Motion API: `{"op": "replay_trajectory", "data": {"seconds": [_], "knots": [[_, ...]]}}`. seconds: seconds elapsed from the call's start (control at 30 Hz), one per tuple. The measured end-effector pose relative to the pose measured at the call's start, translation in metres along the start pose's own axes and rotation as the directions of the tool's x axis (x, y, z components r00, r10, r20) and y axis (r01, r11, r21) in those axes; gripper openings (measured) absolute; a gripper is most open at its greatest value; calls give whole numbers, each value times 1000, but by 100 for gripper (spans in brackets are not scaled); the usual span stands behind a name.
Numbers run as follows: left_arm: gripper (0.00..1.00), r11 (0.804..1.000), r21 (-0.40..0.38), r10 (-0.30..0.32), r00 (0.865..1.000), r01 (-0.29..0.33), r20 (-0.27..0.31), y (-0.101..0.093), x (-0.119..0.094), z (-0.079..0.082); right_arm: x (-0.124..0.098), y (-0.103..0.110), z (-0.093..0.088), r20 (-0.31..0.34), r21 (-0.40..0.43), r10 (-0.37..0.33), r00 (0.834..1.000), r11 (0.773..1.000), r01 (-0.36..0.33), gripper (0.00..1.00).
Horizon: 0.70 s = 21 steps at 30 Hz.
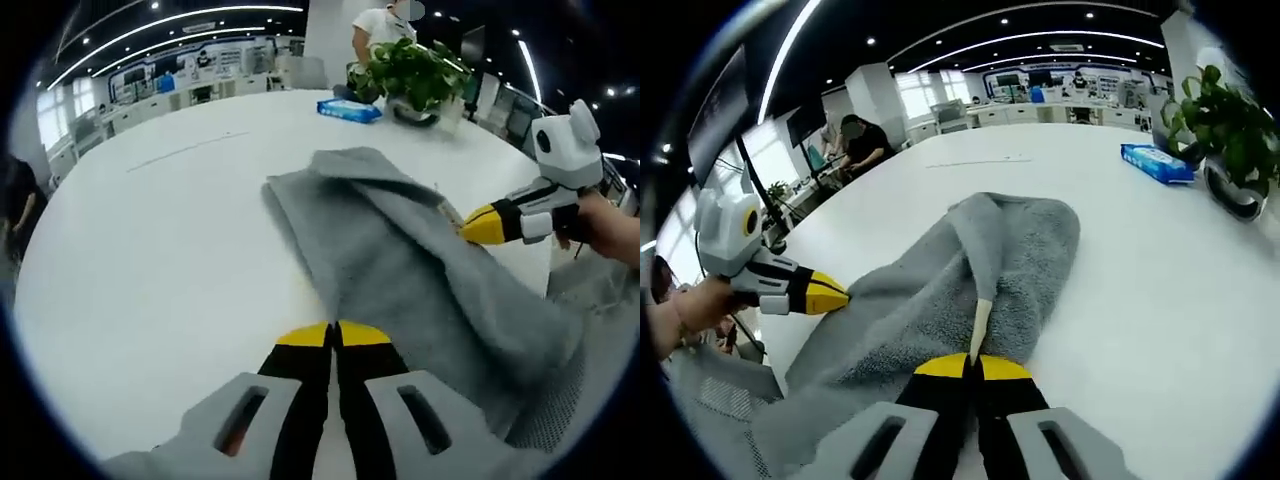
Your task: Open the folded towel by lifting each exposed corner and separating the folded layers until the towel lies flat within the target outline without major curled edges
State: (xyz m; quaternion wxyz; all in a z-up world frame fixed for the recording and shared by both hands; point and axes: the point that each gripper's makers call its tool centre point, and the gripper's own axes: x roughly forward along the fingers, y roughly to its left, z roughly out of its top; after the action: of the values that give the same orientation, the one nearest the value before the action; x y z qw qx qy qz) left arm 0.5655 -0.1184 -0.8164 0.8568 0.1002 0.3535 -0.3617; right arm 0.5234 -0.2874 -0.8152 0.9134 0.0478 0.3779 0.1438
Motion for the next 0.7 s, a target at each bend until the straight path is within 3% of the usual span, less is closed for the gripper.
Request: {"op": "replay_trajectory", "data": {"seconds": [0.07,0.2,0.27,0.4,0.7], "knots": [[1,1000,6,22,1000,-22,-10,6,-2,-2,-3,-13,-3,-14,-17,-50,999,999,50,0],[1,999,-25,42,999,-43,-18,18,-6,-7,-5,-19,-4,-21,-11,-66,998,998,66,0],[1,996,-39,76,997,-77,-29,29,-9,-12,-5,-24,-9,-43,-56,-98,994,994,95,0],[1,991,-63,119,992,-122,-46,42,-14,-18,-4,-27,-12,-54,-56,-102,993,993,99,0],[1,977,-22,209,974,-212,-87,62,-22,-27,-6,-39,-21,-98,-106,-149,984,985,139,0]]}}
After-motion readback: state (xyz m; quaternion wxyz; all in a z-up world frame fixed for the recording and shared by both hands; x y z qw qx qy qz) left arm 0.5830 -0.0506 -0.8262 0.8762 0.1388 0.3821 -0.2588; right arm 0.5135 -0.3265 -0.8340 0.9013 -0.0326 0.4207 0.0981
